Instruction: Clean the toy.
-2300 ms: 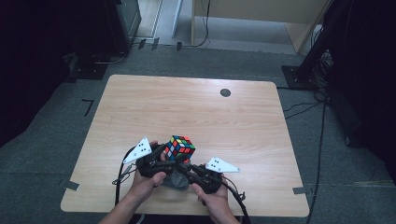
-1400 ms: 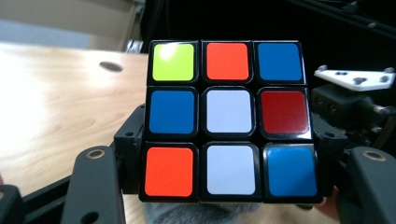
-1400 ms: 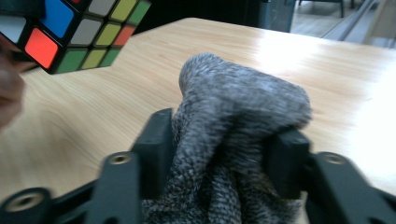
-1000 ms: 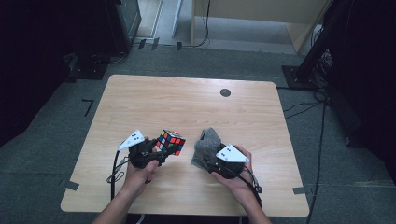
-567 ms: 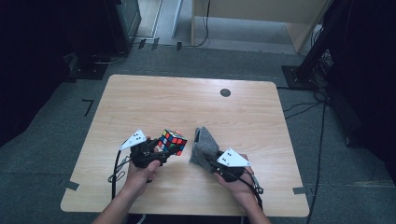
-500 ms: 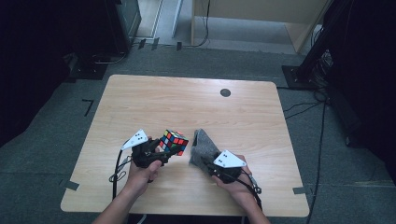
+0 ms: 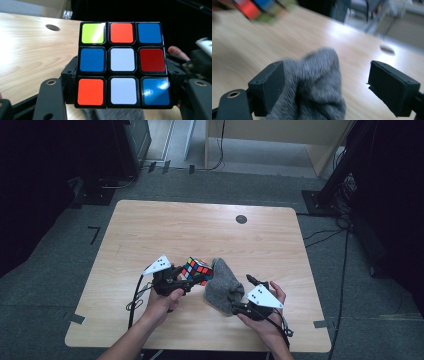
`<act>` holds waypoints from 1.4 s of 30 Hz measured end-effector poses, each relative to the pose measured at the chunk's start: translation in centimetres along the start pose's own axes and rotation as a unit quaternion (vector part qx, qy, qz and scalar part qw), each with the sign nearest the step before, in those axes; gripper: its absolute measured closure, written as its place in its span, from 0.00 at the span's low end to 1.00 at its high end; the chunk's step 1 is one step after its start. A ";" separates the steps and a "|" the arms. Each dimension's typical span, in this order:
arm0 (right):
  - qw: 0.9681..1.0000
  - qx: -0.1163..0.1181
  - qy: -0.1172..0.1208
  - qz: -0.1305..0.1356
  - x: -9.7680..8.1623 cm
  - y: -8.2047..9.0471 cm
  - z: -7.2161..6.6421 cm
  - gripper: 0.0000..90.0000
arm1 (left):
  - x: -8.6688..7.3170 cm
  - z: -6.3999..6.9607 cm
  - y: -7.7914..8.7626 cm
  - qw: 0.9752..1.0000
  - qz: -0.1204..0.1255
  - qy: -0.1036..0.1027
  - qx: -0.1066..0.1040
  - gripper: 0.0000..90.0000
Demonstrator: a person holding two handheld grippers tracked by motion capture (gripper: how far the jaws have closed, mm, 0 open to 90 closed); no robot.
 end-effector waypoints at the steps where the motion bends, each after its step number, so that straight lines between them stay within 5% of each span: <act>1: 1.000 0.008 0.010 0.011 0.3 0.2 -0.5 0.16 | 0.0 0.3 -0.3 1.000 -0.007 -0.005 -0.001 0.38; 6: 0.997 0.024 0.053 0.050 0.6 0.0 -2.2 0.21 | -0.2 1.5 -1.5 0.999 -0.032 -0.015 -0.017 0.38; 9: 0.995 0.014 0.075 0.060 0.2 -0.5 -2.5 0.22 | -0.4 1.9 -1.9 0.999 -0.044 -0.015 -0.027 0.38; 22: 0.989 0.023 0.123 0.081 0.4 -1.4 -4.1 0.31 | -0.7 2.5 -2.1 0.997 -0.062 0.006 -0.048 0.37; 33: 0.986 0.026 0.144 0.077 0.6 -2.1 -4.5 0.37 | -0.8 1.9 -1.3 0.996 -0.061 0.029 -0.057 0.36; 42: 0.992 0.028 0.117 0.046 0.7 -2.5 -3.7 0.38 | 0.2 1.3 0.3 0.998 -0.030 0.012 -0.052 0.16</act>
Point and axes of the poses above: each handheld gripper's, and its own axes: y roughly backward along the jaws, x roughly out of its top, z roughly to its right, the point moved 2 cm from there along -y, roughly forward along the jaws, and after that the axes turned 1 degree about -z, right-handed, at the moved point
